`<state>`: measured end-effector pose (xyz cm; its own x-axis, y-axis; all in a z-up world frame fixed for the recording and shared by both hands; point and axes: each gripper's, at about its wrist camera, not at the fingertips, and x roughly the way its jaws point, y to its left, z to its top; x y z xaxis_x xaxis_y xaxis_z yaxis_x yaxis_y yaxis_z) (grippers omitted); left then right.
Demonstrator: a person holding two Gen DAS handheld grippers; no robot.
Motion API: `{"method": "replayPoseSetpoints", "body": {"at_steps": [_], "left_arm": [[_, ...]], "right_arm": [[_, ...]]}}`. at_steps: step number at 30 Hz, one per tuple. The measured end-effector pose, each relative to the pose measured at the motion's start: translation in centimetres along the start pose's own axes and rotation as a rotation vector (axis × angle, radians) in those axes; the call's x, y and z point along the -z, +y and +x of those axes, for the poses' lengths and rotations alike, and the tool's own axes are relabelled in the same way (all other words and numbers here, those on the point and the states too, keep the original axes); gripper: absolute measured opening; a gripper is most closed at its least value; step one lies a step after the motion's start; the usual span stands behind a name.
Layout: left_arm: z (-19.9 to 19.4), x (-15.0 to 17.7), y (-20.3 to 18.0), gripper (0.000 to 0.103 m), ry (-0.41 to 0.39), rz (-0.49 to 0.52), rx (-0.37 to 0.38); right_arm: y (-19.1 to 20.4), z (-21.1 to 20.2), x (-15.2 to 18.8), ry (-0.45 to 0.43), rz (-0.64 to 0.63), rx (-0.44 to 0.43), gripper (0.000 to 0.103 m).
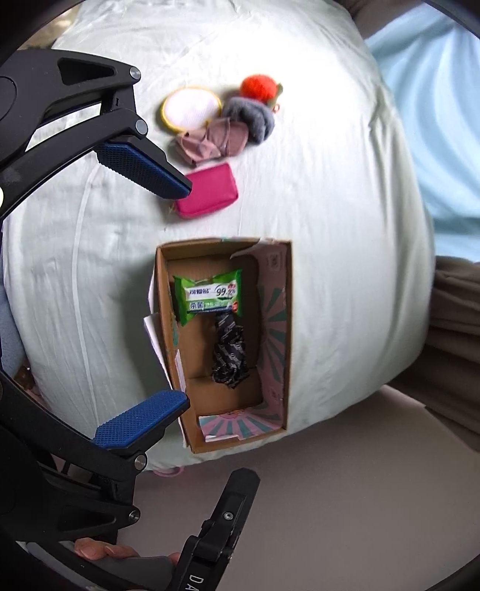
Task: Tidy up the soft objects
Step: 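Open both tools to release the items and lift away from the box, then grasp the grey fuzzy pouch with the left tool while the right grasps the pink mask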
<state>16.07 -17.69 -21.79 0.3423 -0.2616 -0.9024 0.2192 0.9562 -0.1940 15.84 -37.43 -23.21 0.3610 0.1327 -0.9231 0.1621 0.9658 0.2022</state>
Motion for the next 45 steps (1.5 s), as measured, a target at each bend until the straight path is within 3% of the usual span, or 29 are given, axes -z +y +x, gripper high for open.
{"method": "replayPoseSetpoints", "body": {"at_steps": [12, 19, 24, 30, 38, 45], "left_arm": [[-11.7, 3.1, 6.7, 0.103, -0.281, -0.016, -0.104], [-16.7, 5.8, 13.0, 0.103, -0.38, -0.008, -0.131], [-18.7, 7.0, 18.4, 0.103, -0.385, -0.03, -0.101], [-18.9, 6.5, 24.7, 0.103, -0.356, -0.038, -0.078], [-16.0, 4.4, 31.0, 0.103, -0.288, -0.043, -0.014], [-11.5, 1.9, 33.5, 0.102, -0.215, -0.043, 0.039]], "right_arm": [[7.3, -7.3, 4.8, -0.252, -0.134, -0.01, 0.103], [13.4, -10.1, 9.1, -0.404, -0.175, -0.062, 0.103], [18.5, -10.8, 11.4, -0.458, -0.191, -0.051, 0.103], [23.5, -9.0, 13.1, -0.449, -0.145, -0.062, 0.103], [29.4, -4.3, 14.3, -0.433, -0.078, -0.05, 0.103], [31.6, 1.5, 14.3, -0.387, 0.001, -0.054, 0.103]]}}
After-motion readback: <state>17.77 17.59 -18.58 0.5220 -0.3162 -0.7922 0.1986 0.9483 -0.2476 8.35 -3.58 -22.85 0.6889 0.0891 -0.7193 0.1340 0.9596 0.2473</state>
